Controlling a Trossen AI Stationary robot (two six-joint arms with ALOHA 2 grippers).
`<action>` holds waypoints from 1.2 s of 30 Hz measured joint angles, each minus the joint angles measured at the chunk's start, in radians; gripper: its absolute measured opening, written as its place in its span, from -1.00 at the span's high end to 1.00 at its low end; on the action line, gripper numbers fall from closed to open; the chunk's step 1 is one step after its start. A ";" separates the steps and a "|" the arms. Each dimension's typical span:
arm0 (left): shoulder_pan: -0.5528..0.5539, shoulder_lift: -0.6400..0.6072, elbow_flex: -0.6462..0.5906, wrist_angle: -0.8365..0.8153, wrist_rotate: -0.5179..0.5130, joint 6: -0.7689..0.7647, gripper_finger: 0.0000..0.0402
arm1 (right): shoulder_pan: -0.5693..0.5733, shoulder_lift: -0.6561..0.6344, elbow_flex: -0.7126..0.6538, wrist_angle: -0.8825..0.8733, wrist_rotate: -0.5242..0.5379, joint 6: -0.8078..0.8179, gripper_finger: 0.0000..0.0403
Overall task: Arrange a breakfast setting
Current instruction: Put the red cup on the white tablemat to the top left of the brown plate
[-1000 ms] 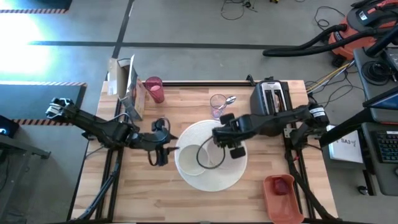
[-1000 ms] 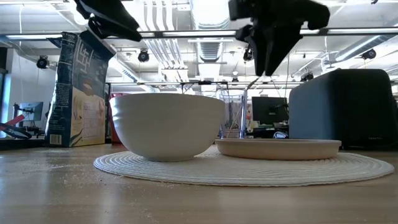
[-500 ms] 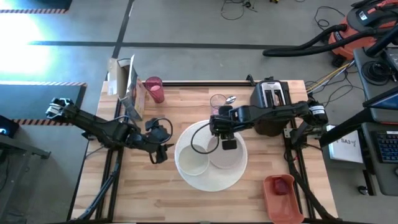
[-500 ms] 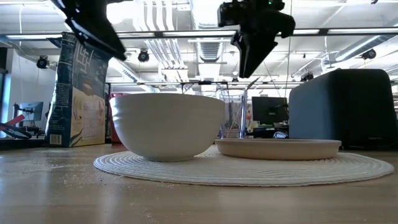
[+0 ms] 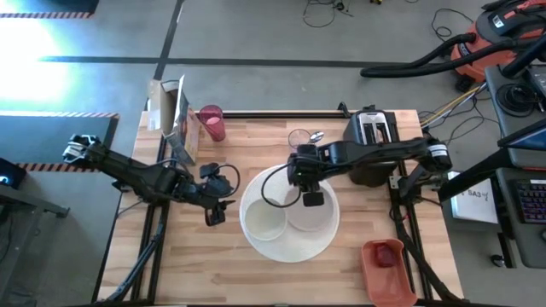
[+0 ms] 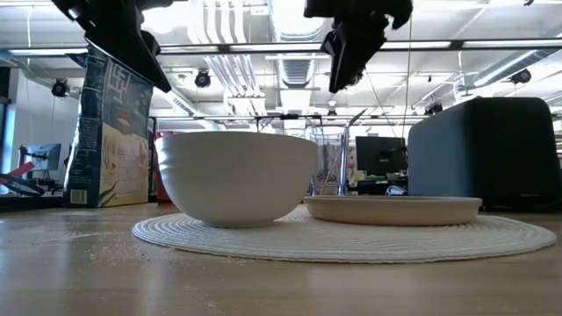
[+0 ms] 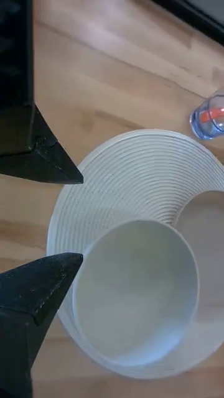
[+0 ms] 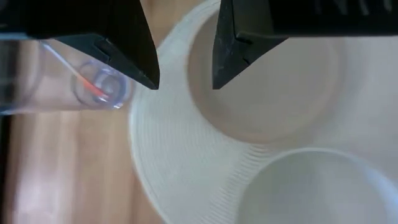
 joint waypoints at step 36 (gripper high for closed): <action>0.852 0.219 0.512 -0.476 0.178 0.387 0.13 | -0.249 -0.033 -0.004 0.023 -0.020 -0.160 0.31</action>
